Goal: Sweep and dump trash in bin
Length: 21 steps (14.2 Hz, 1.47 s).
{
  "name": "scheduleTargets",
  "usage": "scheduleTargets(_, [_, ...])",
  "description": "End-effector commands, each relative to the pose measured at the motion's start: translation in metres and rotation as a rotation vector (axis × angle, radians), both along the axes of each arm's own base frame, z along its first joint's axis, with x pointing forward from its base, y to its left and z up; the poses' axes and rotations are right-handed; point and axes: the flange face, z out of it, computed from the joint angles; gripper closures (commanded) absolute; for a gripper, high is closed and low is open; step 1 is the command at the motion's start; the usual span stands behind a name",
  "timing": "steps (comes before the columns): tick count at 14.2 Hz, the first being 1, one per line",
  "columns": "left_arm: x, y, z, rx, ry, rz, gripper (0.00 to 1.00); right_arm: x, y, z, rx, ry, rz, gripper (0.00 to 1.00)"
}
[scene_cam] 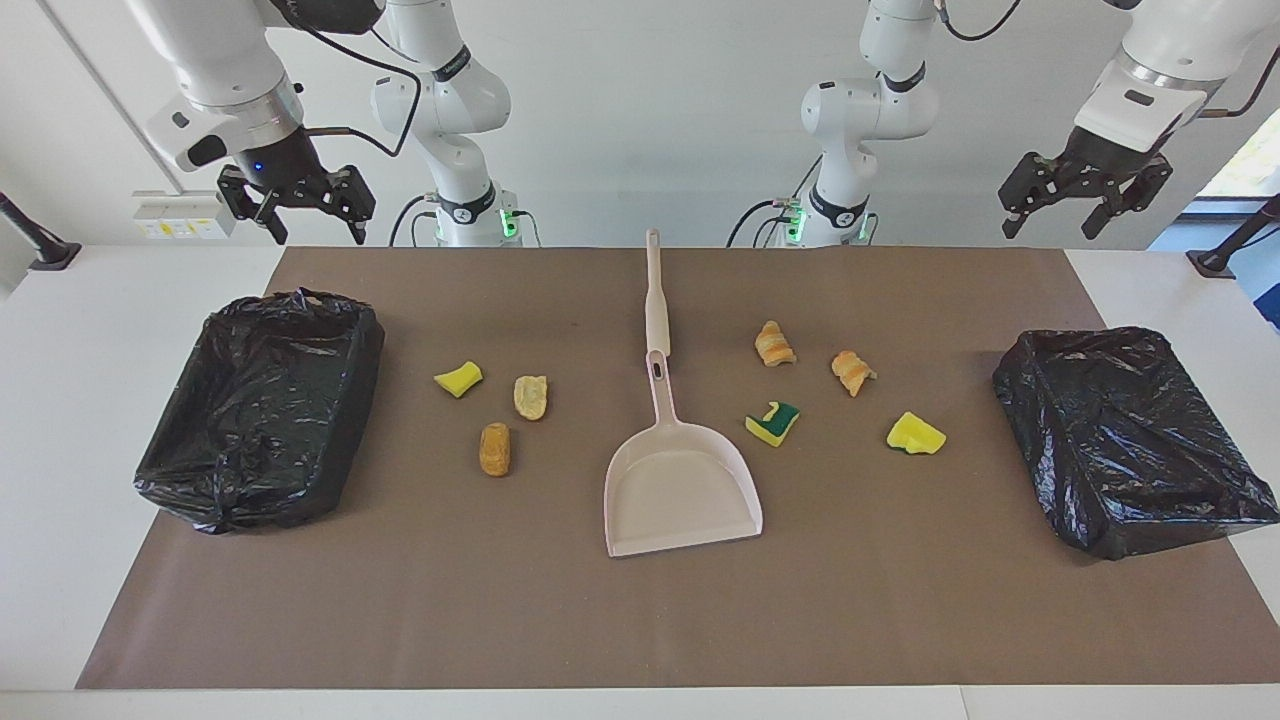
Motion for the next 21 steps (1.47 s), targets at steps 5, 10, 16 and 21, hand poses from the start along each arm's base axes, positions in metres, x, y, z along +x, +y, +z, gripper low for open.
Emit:
scheduleTargets(5, [-0.005, -0.006, 0.002, 0.004, -0.004, -0.009, 0.0, -0.007, 0.0, -0.002, 0.038, -0.009, -0.033, 0.0])
scheduleTargets(10, [-0.017, -0.042, -0.006, 0.007, 0.011, -0.06, 0.0, -0.008, -0.001, -0.003, 0.038, -0.008, -0.035, 0.0])
scheduleTargets(16, [-0.099, -0.157, -0.063, 0.007, 0.057, -0.065, 0.0, -0.011, -0.002, -0.004, 0.039, -0.006, -0.028, 0.0])
scheduleTargets(21, [-0.158, -0.246, -0.114, -0.055, 0.128, -0.091, 0.0, -0.011, -0.002, -0.004, 0.04, -0.004, -0.027, 0.0])
